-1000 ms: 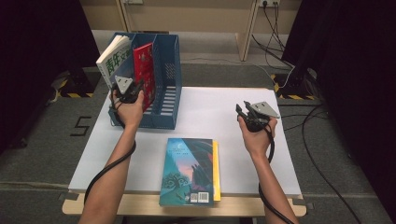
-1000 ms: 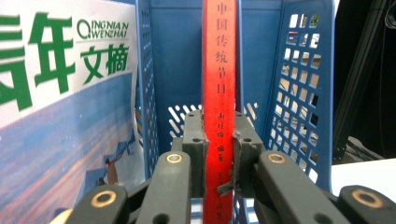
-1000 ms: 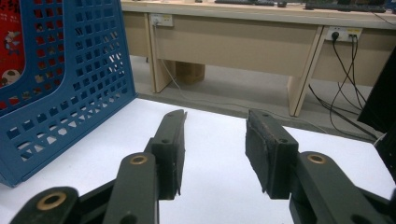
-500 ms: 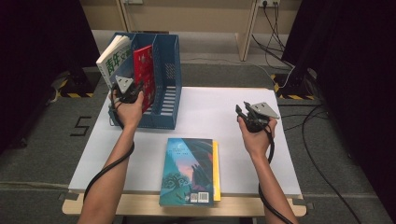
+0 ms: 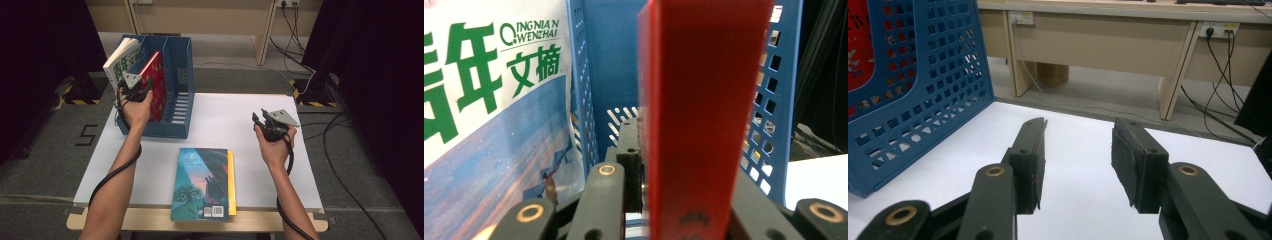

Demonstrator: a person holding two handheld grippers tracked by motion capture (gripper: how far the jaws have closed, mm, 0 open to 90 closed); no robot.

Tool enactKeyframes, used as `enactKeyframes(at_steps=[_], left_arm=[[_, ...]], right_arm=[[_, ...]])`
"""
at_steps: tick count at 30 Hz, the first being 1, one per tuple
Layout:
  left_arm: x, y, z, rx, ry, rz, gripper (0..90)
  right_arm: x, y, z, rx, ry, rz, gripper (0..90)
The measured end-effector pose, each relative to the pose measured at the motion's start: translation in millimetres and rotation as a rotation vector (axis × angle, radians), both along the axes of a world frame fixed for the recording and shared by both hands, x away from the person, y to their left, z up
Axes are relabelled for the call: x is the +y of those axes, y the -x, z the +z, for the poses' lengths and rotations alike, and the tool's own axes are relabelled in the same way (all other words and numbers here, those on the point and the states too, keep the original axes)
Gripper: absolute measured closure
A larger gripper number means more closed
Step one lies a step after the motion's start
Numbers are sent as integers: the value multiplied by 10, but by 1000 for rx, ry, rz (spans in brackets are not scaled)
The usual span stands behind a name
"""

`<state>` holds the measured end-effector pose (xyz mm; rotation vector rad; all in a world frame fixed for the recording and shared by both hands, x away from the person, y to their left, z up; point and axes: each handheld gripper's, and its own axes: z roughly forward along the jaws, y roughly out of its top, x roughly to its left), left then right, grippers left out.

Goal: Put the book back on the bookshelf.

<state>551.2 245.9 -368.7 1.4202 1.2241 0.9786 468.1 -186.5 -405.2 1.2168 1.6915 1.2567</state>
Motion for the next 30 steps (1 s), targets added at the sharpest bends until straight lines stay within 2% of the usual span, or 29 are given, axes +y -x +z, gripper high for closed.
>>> enactKeyframes(at_steps=[15,21,27,30], left_arm=[[24,67,-26,9,4,8,768],[28,73,-11,26,15,0,781],[31,61,-17,-5,27,7,790],[13,46,26,-26,14,4,791]], right_arm=[[13,-3,21,2,-4,-1,572],[11,-4,12,8,-1,3,570],[-2,-9,11,3,2,3,570],[-16,-6,17,10,3,0,570]])
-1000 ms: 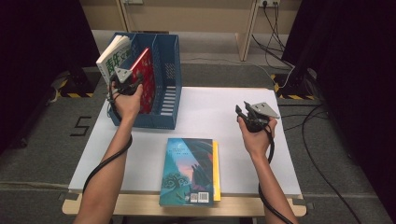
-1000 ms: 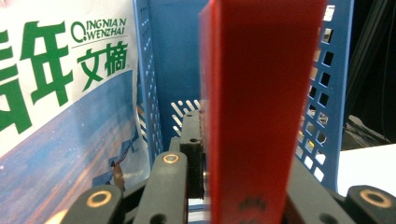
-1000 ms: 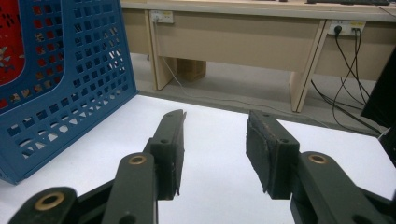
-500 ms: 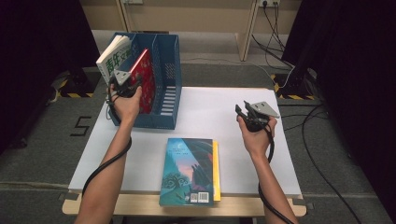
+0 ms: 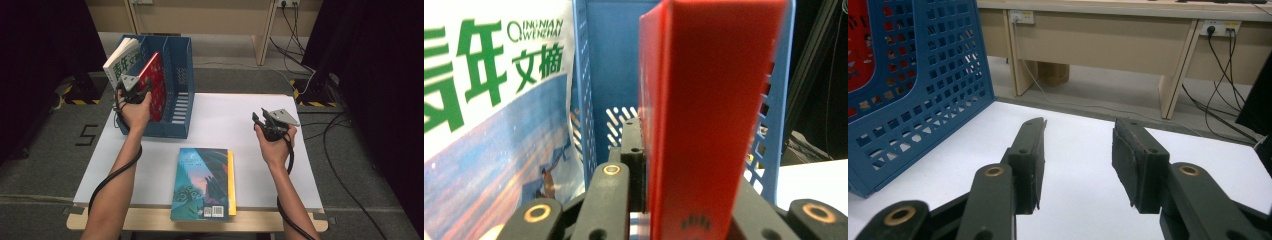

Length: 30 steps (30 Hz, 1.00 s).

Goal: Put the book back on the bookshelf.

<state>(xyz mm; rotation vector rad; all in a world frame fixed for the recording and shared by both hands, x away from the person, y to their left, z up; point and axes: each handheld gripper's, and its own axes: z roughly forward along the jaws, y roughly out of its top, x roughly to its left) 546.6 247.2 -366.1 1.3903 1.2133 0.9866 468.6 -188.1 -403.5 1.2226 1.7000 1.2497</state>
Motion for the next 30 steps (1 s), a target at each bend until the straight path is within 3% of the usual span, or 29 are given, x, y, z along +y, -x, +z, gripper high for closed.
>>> enactKeyframes(at_steps=[6,13,30], left_arm=[[1,-80,113,-50,-13,8,792],[15,-218,126,-74,-28,18,791],[29,-440,29,-79,-41,54,790]], right_arm=[[-10,3,-8,-4,-7,-4,570],[-20,5,-21,-3,-8,-5,570],[-63,6,-59,2,-5,-10,570]])
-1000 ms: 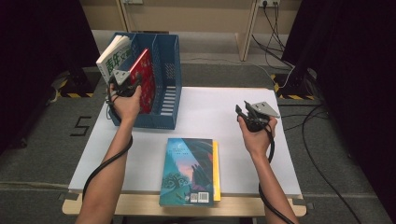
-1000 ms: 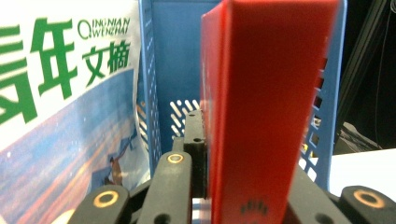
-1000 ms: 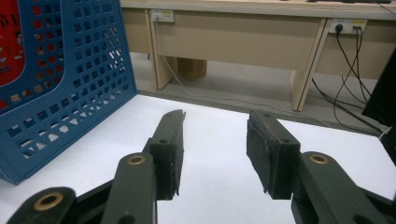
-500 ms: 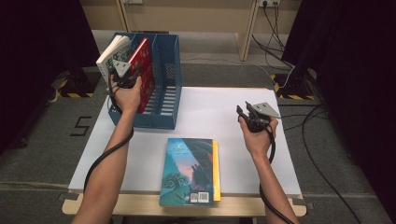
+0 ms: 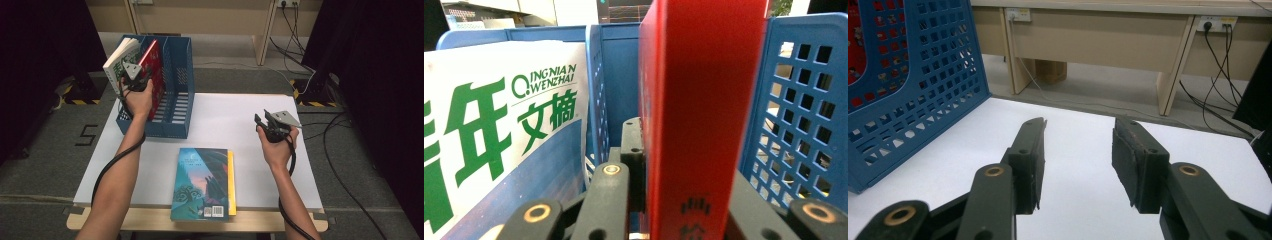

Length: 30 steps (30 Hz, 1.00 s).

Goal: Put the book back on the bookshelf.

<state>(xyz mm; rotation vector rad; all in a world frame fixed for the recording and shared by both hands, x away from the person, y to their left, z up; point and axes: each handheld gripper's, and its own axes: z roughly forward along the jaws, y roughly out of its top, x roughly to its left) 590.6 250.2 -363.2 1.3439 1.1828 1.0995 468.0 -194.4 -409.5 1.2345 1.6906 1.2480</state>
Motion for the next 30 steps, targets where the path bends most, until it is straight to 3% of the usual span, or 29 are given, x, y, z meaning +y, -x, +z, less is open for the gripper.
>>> enactKeyframes(at_steps=[16,30], left_arm=[[44,-67,-122,16,1,21,789],[78,11,-137,50,-5,15,765]], right_arm=[[17,-2,-24,5,3,5,570],[21,17,-29,9,0,3,570]])
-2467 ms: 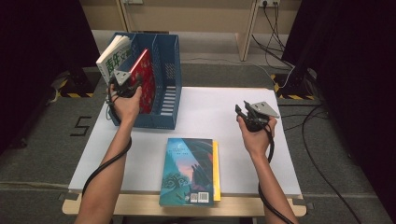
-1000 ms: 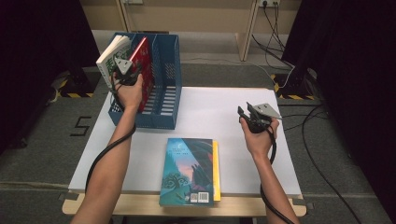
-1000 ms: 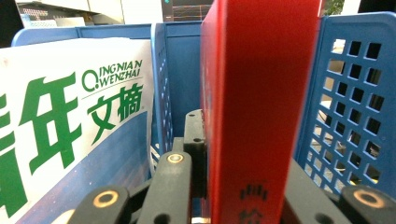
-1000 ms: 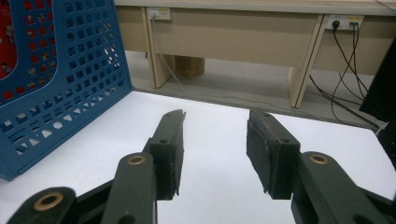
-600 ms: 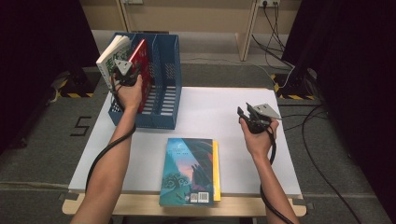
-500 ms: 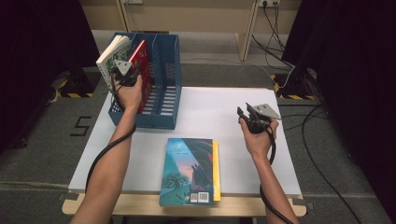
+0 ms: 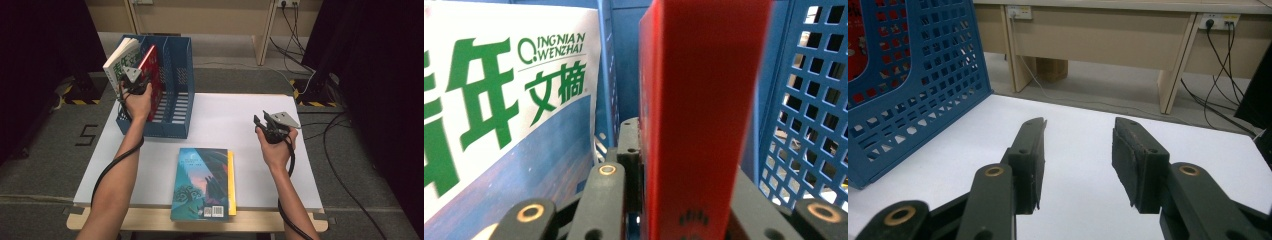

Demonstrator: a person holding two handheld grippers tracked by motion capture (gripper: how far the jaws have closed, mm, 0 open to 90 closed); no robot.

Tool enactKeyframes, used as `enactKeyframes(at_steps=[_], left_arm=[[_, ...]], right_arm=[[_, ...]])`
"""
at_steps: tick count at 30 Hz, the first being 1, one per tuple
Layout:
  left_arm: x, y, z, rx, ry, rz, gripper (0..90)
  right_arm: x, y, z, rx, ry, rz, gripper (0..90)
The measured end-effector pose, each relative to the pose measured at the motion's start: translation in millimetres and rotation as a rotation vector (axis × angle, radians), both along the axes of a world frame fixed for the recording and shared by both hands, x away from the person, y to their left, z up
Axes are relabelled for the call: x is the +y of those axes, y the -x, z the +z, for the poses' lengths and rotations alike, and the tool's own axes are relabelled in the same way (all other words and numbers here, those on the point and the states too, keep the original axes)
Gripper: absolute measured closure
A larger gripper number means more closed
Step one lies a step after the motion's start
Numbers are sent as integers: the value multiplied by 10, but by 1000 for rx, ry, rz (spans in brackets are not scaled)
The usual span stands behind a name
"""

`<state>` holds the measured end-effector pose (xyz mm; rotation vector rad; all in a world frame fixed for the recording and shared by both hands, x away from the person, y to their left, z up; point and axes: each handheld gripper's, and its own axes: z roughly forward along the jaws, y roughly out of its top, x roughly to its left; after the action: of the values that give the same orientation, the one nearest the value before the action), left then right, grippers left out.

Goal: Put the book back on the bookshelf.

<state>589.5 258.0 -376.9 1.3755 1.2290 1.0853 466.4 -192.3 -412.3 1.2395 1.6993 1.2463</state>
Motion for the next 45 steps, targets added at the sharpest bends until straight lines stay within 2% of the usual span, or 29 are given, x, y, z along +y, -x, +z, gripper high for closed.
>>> enactKeyframes(at_steps=[6,16,19,25,29,33,45], left_arm=[[49,58,14,17,20,-6,741],[38,184,85,45,43,-26,695],[42,207,107,66,49,-30,693],[38,193,141,108,30,-28,761],[44,188,159,121,18,-25,780],[70,184,156,116,22,-28,788],[51,89,134,42,43,-31,793]], right_arm=[[12,2,-13,4,3,2,570],[12,10,-9,-1,-4,1,568],[-5,19,-10,2,-4,-4,567],[-27,24,-33,12,-5,-7,565],[-28,22,-40,13,-9,-11,564],[-24,19,-43,20,-4,-6,565],[-15,-2,-30,14,4,-2,565]])
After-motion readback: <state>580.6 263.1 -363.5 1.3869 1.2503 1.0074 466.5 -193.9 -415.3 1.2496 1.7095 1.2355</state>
